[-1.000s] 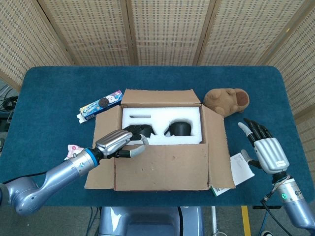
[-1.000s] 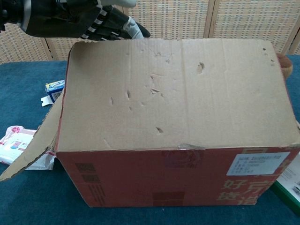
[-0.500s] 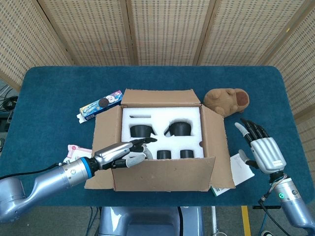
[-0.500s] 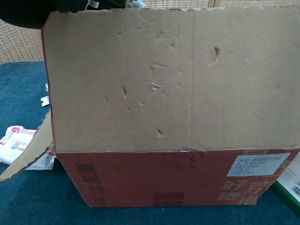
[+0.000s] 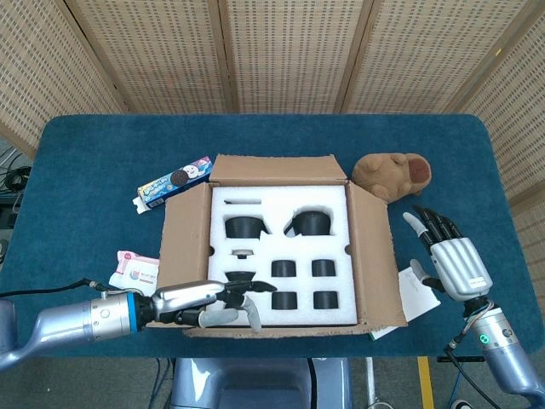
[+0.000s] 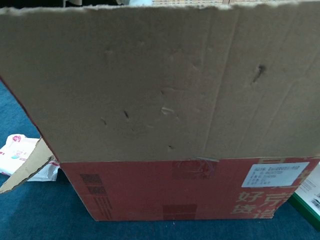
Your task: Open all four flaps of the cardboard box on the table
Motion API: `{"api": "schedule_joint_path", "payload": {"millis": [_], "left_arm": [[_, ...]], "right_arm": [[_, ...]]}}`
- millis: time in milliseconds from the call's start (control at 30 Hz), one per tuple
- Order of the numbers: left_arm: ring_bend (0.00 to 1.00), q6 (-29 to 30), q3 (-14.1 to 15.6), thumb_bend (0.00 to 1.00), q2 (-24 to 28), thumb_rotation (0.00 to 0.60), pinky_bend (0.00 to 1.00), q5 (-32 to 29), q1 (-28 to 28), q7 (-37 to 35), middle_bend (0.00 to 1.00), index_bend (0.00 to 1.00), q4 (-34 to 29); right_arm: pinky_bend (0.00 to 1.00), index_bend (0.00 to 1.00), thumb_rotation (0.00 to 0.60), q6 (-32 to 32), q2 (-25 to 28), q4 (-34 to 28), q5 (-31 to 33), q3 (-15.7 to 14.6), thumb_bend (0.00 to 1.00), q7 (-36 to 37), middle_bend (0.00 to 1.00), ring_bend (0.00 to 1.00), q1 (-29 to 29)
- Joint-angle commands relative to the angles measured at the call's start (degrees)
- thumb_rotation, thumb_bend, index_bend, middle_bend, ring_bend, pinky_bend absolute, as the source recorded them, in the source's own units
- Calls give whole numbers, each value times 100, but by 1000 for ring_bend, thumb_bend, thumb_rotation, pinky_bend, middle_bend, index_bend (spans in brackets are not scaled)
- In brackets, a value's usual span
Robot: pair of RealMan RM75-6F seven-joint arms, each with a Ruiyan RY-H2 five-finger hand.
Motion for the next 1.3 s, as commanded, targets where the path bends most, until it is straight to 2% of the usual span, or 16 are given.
{"api": "schedule_joint_path", "payload": {"millis": [33,200,333,433,600,700,800,967,1067,1300], "left_arm": [[0,509,503,367,133,16,0,477,-390,-404,29,363,315],[0,714,971,367,128,16,0,752,-774,-583,29,363,386],[0,671,1040,367,174,15,0,496,-839,-167,29,363,411],[0,520,1013,367,235,16,0,146,-762,446,29,363,366],[0,198,822,369,351,14,0,-805,-328,2120,29,361,189],[0,164,606,387,356,15,0,-1760,227,3858,29,361,28],[0,284,494,394,286,29,0,-2380,619,5118,29,362,-52],[0,928,345,394,-43,117,0,-3365,1297,7125,29,352,-125],[0,1494,300,393,-256,135,0,-3908,1714,8208,29,341,-119],[0,2483,329,383,-607,233,0,-4621,2422,9672,29,300,-80]], "right_arm": [[112,4,600,2,5,-8,1,-2,466,3,22,0,-3],[112,4,600,14,11,-16,-8,-6,466,17,22,0,-11],[112,4,600,14,10,-4,-13,-13,466,35,23,0,-15],[112,4,600,23,10,12,-17,-12,466,56,23,0,-18],[112,4,600,29,4,59,-11,-7,466,96,22,0,-21],[112,4,600,28,-14,109,-1,-3,466,113,22,0,-19],[112,4,600,40,-27,137,14,2,466,105,22,0,-25],[112,4,600,59,-38,185,68,14,466,97,22,0,-46],[112,4,600,52,-55,220,146,35,466,79,22,0,-52],[112,4,600,55,-150,334,300,85,466,-20,22,0,-56]]}}
